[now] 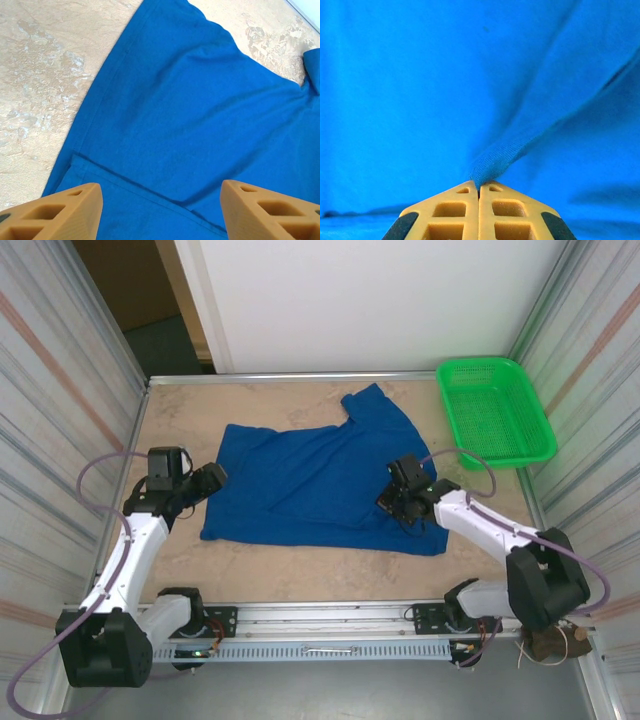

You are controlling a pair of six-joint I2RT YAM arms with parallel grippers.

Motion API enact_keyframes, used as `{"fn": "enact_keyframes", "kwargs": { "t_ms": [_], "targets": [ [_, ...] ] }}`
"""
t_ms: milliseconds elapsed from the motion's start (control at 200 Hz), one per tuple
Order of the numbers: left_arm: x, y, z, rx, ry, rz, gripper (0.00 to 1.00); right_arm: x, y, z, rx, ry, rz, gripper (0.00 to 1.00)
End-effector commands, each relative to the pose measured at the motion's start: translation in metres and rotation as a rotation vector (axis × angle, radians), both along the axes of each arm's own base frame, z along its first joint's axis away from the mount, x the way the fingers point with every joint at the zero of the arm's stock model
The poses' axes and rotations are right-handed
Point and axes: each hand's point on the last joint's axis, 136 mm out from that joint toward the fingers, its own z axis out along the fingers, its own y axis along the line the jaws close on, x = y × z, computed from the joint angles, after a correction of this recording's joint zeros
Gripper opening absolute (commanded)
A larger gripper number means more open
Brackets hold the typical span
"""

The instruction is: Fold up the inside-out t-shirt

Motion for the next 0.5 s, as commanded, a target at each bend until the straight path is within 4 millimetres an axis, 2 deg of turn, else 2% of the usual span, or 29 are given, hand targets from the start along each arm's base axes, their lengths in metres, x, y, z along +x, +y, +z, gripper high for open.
{"fn": "enact_keyframes", "kwargs": {
  "t_ms": [0, 40, 120, 150, 230, 316, 376, 491],
  "targets": [
    [0.004, -0.006, 0.004, -0.019, -0.021, -0.016, 0.64, 0.031, 0.012, 0.003, 0.011, -0.022, 0.032, 0.00],
    [0.004, -0.007, 0.000, -0.024, -0.012, -0.019, 0.64, 0.047, 0.020, 0.005, 0.027, -0.039, 0.063, 0.02],
    [0.003, -0.007, -0.006, -0.023, 0.001, -0.019, 0.64, 0.075, 0.038, 0.013, 0.054, -0.079, 0.150, 0.34],
    [0.003, -0.007, -0.009, -0.020, 0.007, -0.019, 0.64, 0.082, 0.041, 0.018, 0.052, -0.102, 0.179, 0.41],
    [0.002, -0.005, -0.014, -0.007, 0.024, -0.018, 0.64, 0.088, 0.032, 0.038, 0.015, -0.153, 0.188, 0.46],
    [0.001, -0.004, -0.014, 0.002, 0.023, -0.020, 0.64, 0.078, 0.010, 0.053, -0.022, -0.175, 0.161, 0.49],
    [0.001, -0.004, -0.017, -0.001, 0.024, -0.018, 0.64, 0.069, -0.011, 0.055, -0.055, -0.167, 0.128, 0.50],
    [0.003, -0.011, -0.032, -0.031, 0.058, -0.030, 0.65, 0.054, -0.039, 0.038, -0.043, -0.137, 0.068, 0.53]
  ]
}}
